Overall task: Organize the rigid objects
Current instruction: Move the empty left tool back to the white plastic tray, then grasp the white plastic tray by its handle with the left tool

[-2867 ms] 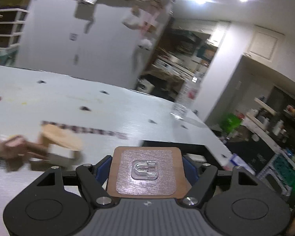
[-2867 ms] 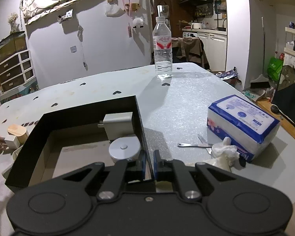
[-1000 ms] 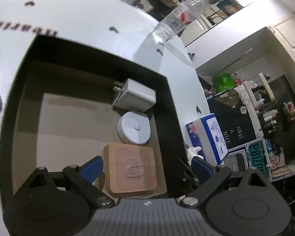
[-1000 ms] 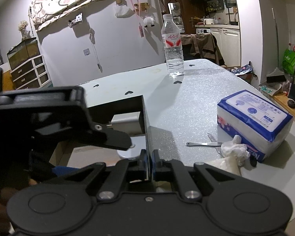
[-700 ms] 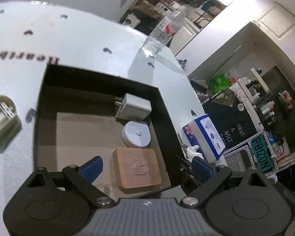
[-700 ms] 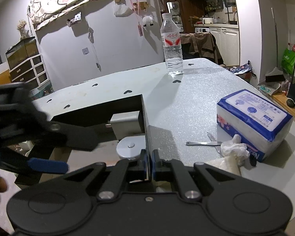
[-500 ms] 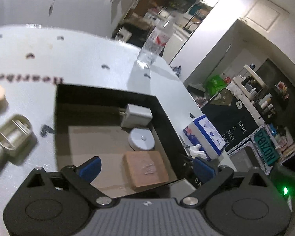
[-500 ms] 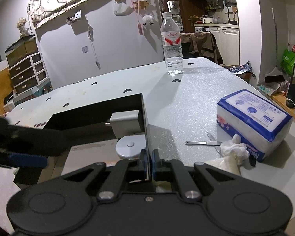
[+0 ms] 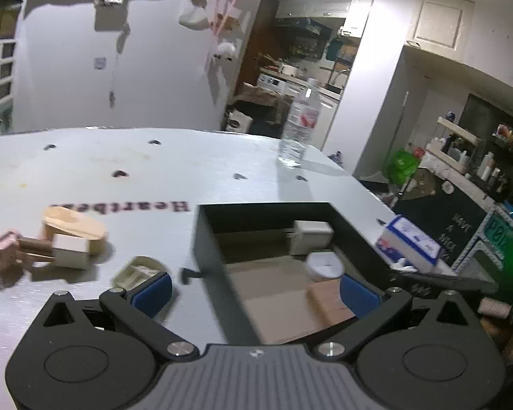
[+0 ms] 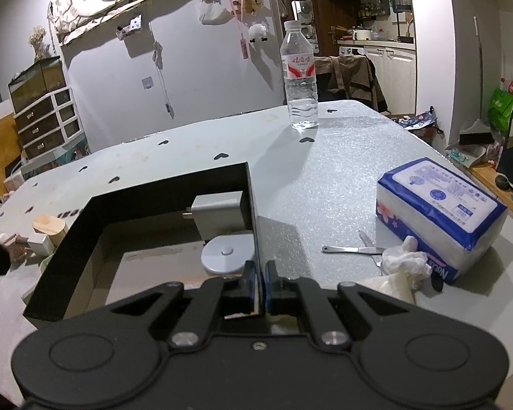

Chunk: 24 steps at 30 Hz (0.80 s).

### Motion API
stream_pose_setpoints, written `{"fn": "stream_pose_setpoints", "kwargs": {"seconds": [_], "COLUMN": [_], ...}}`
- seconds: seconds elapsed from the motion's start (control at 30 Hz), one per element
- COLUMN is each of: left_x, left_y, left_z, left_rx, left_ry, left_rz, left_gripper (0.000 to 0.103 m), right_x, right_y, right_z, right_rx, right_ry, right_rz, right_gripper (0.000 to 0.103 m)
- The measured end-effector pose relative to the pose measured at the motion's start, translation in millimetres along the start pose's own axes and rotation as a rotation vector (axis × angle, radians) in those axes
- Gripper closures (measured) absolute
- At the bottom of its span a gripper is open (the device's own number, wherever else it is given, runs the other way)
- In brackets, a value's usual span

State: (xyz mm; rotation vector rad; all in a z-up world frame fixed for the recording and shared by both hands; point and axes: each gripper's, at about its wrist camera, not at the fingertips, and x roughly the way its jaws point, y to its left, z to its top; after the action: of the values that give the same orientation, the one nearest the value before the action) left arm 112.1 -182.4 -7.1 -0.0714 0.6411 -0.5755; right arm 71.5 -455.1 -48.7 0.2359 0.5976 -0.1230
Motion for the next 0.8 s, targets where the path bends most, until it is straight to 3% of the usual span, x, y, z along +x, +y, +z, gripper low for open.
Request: {"fn": "stream_pose_setpoints", "kwargs": {"seconds": [0.5,0.63,0.67,0.8], "left_x": [-10,-3,-1,11], "left_y": [68,80,82,90], "left_z": [-33,-39,-39,-38], "left_rx": [0.042,0.062,0.065,0.062], "left_ry": [-0.072,-0.076,-0.072,-0.047], "left_rz": [0.129,0.142,0.142,0.121], "left_gripper": [0.0,0.001,0.002,0.009], "right_x": [-3,-1,-1,1], "right_y": [3,6,6,6], "right_z": [2,0,-1,-1], "right_rx": [-0.002,-0.02,-0.02,-0.013], "right_ry": [-0.01,-0.016,-0.016,-0.016], "right_rz": [-0.018,-0.047,-0.052,-0.024], "right_gripper": [0.089,0.074,0.074,0.09]}}
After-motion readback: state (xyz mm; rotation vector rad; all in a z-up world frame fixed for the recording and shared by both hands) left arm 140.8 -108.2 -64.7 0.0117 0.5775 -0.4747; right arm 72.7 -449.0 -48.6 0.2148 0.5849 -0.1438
